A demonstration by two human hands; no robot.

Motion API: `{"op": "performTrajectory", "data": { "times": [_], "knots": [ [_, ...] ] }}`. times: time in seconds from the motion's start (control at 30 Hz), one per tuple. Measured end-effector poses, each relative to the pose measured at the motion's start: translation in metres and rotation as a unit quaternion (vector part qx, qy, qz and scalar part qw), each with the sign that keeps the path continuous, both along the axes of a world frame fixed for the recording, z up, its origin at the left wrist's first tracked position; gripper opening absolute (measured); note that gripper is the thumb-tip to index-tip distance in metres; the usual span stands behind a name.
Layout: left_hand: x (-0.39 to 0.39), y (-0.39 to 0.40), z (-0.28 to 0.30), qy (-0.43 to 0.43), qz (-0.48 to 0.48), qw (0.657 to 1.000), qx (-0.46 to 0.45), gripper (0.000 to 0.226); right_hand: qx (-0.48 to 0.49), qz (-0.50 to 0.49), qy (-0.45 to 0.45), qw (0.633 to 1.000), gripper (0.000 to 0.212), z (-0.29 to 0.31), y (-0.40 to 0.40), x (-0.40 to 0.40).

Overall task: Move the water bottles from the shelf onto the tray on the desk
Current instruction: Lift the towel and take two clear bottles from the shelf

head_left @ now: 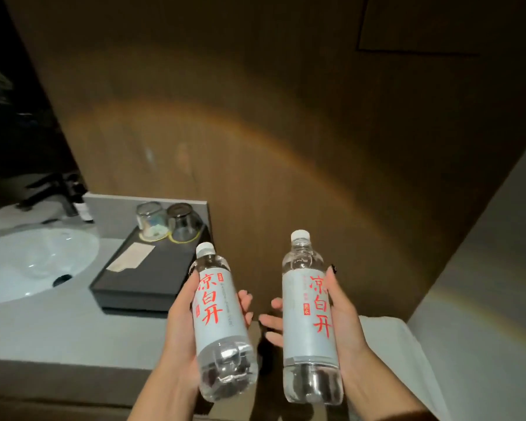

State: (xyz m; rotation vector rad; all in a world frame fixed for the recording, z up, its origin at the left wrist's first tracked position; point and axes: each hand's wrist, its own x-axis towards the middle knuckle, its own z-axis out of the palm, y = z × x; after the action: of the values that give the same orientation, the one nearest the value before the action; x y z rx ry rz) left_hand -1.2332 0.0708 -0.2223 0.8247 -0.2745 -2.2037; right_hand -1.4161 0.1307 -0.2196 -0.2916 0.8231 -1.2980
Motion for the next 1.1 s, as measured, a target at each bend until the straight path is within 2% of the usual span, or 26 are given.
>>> {"op": "performTrajectory", "data": {
  "times": [0.13, 0.5, 0.63, 0.87, 1.1],
  "knots": [
    [0.078, 0.015, -0.001, -0.067, 0.033, 0.997, -0.012, 0.051, 0.007, 0.086, 0.047, 0.995, 0.062, -0.001, -0.006, 0.086],
    [0.283, 0.076, -0.007, -0.135, 0.086, 0.987, 0.019, 0.047, 0.068, 0.158, 0.124, 0.977, 0.058, -0.026, 0.015, 0.299],
    [0.339, 0.088, -0.009, -0.136, 0.110, 0.984, 0.028, 0.051, 0.073, 0.196, 0.132, 0.969, 0.055, -0.022, 0.017, 0.355],
    [0.416, 0.099, -0.023, -0.124, 0.190, 0.972, 0.059, 0.045, 0.074, 0.253, 0.143, 0.954, 0.053, -0.025, -0.003, 0.432],
    [0.480, 0.076, -0.034, -0.097, 0.240, 0.963, 0.078, 0.045, 0.088, 0.307, 0.126, 0.939, 0.052, -0.036, -0.042, 0.501]
  ]
}}
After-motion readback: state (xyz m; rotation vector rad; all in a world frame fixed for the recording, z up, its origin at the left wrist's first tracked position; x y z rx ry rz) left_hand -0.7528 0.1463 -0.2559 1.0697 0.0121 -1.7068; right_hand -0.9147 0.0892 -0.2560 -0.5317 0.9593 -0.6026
